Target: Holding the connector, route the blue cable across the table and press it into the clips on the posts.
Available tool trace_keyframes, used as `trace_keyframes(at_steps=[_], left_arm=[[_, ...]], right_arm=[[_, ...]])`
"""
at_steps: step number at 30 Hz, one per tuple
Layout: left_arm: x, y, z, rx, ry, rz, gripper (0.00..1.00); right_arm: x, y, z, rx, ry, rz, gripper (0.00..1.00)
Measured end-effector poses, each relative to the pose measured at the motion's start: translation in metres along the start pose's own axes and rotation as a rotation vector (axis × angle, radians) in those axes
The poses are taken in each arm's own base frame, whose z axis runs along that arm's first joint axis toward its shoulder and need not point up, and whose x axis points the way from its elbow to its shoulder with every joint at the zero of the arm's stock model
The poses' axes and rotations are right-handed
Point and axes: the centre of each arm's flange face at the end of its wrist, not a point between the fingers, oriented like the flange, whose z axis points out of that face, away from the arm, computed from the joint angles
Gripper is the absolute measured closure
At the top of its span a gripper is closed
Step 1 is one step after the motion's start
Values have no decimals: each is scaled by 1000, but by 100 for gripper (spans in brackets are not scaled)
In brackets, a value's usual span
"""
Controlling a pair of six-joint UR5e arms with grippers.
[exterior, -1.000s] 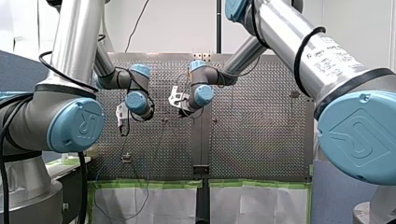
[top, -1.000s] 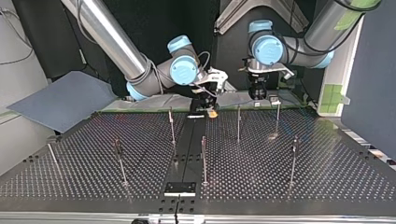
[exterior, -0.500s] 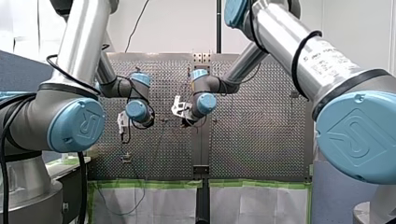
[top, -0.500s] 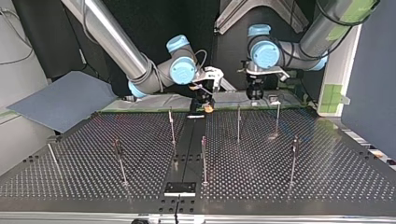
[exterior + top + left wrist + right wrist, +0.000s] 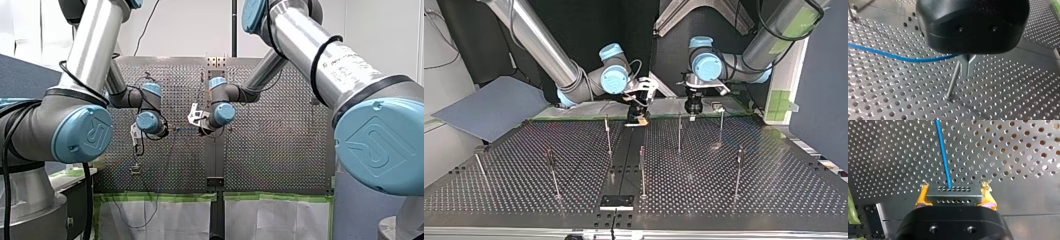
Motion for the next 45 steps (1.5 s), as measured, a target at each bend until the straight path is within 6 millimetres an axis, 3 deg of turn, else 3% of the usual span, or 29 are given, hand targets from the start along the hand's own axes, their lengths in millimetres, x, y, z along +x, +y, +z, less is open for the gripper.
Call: trace_keyframes(at_steps=[9,21,26,29,31,32,34,35,37,38,39,45], left_arm=[[8,7,30,-24,-27,-10,100],[-26,16,62,-44,-72,-9,100],[-36,19,70,-46,-86,-9,93],[-38,21,71,-50,-87,-6,85],[-38,22,71,-52,-84,-4,61],[-38,23,71,-54,-81,-2,61],[-37,23,70,-57,-71,3,38],[-36,23,69,-60,-66,5,38],[-34,23,68,-69,-51,13,17],[-34,23,67,-73,-44,17,17],[-33,23,66,-77,-38,20,0],[-27,19,58,-88,18,58,0]], right_arm=[[5,17,4,-14,8,8,100],[20,31,11,-20,34,14,100],[27,32,13,-20,47,15,100],[30,33,14,-21,51,14,100],[30,34,14,-22,53,13,100],[31,34,14,-22,53,12,100],[31,34,14,-22,54,12,100],[31,35,14,-23,54,12,100],[31,35,14,-23,53,11,100],[31,35,14,-23,53,11,100],[31,35,14,-23,53,10,100],[31,35,14,-23,51,6,100]])
